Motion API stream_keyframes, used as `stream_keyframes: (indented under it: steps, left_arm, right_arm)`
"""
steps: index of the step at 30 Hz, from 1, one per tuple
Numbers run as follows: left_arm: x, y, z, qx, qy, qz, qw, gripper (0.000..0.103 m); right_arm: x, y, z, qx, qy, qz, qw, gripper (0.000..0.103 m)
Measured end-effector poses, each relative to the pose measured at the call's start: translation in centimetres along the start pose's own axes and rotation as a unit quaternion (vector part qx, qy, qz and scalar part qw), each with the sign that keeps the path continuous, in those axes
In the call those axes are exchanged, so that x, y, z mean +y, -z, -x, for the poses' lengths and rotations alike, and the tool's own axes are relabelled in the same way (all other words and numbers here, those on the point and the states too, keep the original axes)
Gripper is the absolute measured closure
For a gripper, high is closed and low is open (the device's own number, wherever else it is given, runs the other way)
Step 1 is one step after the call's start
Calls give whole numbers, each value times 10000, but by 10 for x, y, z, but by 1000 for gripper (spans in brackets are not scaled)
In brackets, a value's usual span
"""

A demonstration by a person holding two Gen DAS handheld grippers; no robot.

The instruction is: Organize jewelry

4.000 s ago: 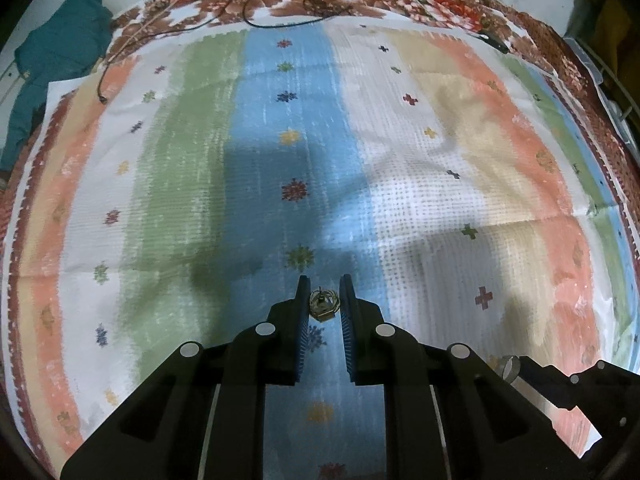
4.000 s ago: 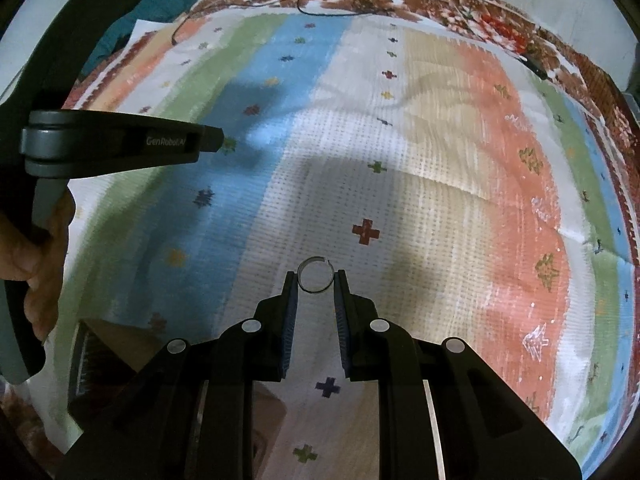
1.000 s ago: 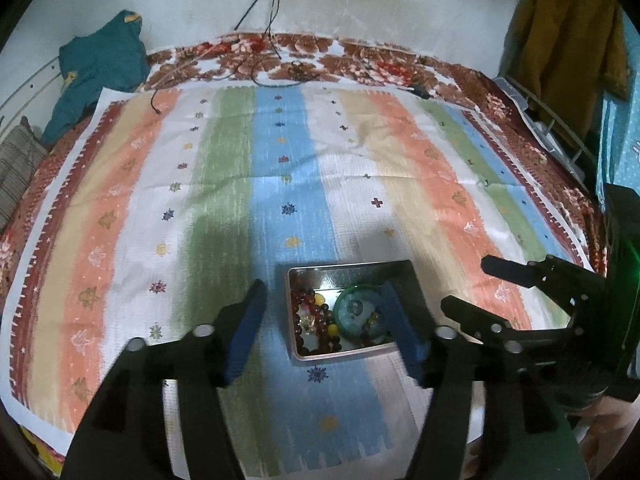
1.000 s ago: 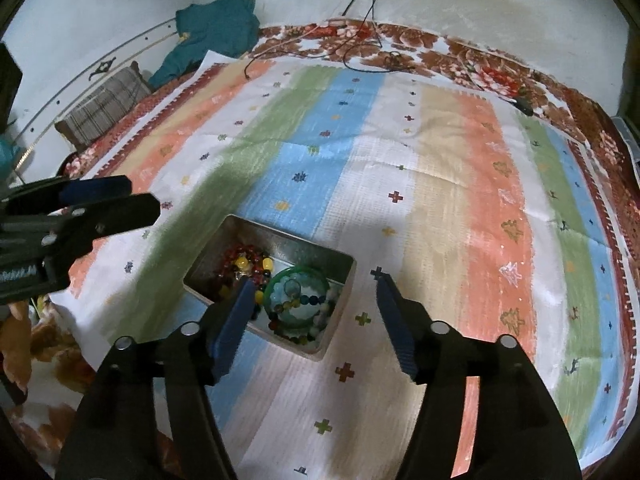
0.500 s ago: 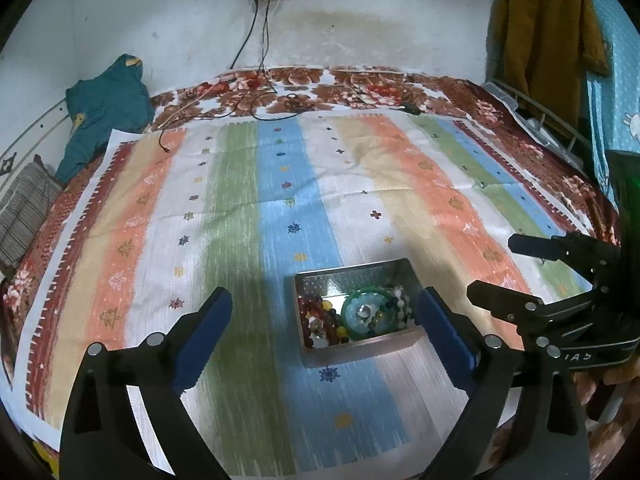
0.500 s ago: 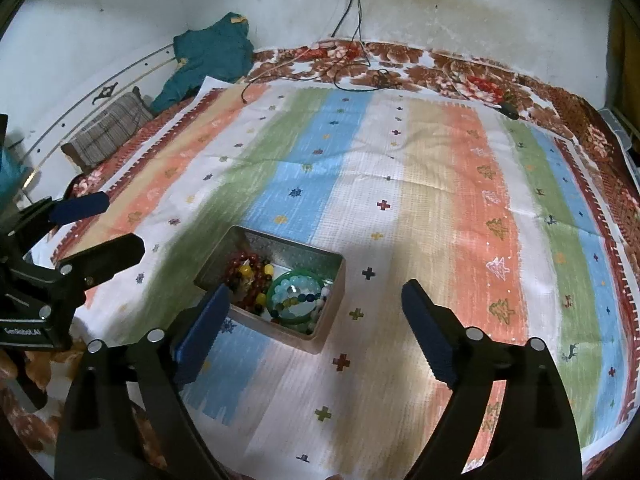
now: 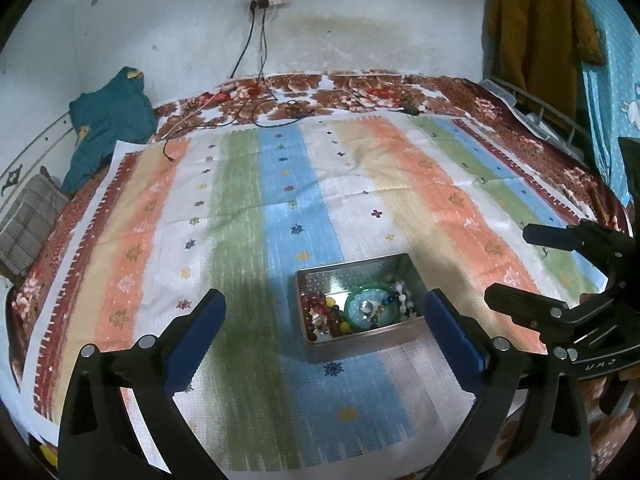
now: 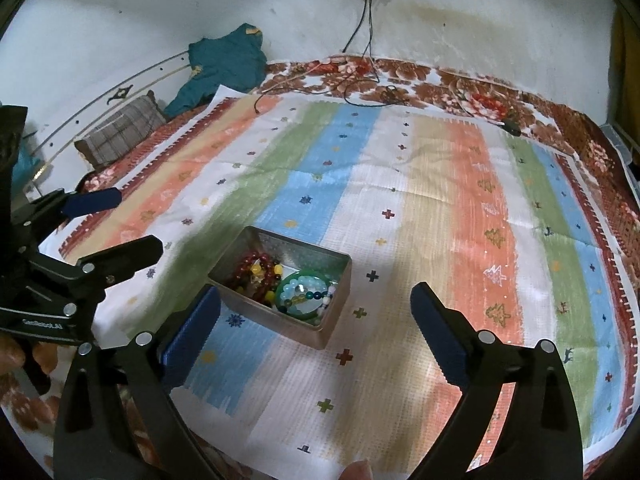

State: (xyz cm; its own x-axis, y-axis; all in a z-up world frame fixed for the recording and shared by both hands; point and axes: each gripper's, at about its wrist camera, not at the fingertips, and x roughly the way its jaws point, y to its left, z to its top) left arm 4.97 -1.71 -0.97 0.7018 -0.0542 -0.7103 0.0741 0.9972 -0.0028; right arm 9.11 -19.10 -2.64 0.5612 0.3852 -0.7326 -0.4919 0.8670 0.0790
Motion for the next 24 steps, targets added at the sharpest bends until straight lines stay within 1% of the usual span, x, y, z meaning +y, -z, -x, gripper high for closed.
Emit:
stream_keyframes:
  steps: [11, 13, 16, 20, 24]
  left_arm:
    - [-9, 5, 7, -119, -109, -130, 9998, 6]
    - [-9, 4, 11, -222, -114, -109, 9996, 6]
    - [-10, 5, 14, -310, -39, -151, 9994, 6]
    - [-9, 4, 13, -301, 53, -108, 9995, 6]
    - [-9, 5, 14, -319, 25, -133, 9994, 6]
  right_arm:
    - [-2, 2, 7, -114, -54, -53, 9999, 6]
    - [-2, 2, 9, -141, -60, -63, 9999, 6]
    - [-1, 3, 10, -169, -51, -61, 9998, 6]
    - [1, 3, 12, -177, -57, -50, 9998, 6]
    - [1, 4, 13, -208, -54, -30, 9998, 6]
